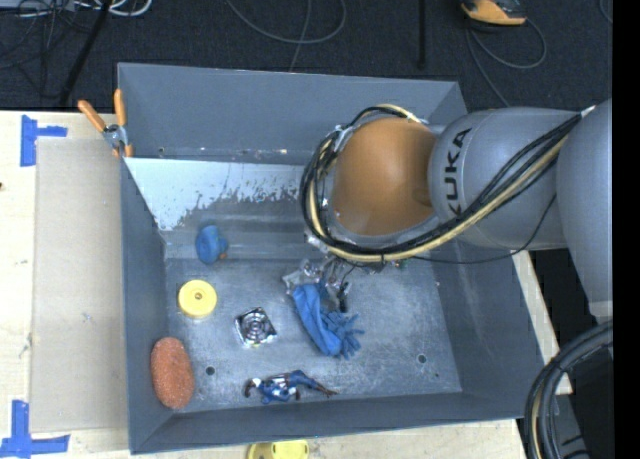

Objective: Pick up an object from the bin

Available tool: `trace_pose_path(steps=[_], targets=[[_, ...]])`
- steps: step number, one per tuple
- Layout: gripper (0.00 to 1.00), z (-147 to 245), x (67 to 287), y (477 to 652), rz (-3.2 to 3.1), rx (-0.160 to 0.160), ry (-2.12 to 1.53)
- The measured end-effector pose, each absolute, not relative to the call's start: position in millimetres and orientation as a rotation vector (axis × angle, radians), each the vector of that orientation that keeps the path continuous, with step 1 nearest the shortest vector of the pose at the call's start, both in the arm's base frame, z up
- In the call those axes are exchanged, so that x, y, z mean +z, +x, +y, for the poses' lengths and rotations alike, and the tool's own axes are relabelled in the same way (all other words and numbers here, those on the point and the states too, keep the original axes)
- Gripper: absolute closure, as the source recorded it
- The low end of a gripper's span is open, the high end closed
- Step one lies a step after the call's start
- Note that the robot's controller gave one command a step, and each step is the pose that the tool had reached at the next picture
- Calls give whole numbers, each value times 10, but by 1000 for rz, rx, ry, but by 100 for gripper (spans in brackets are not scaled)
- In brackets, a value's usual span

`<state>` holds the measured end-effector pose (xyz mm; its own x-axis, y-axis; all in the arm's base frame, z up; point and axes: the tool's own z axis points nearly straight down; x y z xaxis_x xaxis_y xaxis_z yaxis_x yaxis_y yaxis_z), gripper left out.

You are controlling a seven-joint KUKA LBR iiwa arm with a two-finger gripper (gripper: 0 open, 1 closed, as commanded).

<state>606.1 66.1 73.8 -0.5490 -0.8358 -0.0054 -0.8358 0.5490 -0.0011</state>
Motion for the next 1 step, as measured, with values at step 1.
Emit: trace_pose_path(steps=[1], targets=[[100, 661, 738, 6062, 2761, 3, -1489]])
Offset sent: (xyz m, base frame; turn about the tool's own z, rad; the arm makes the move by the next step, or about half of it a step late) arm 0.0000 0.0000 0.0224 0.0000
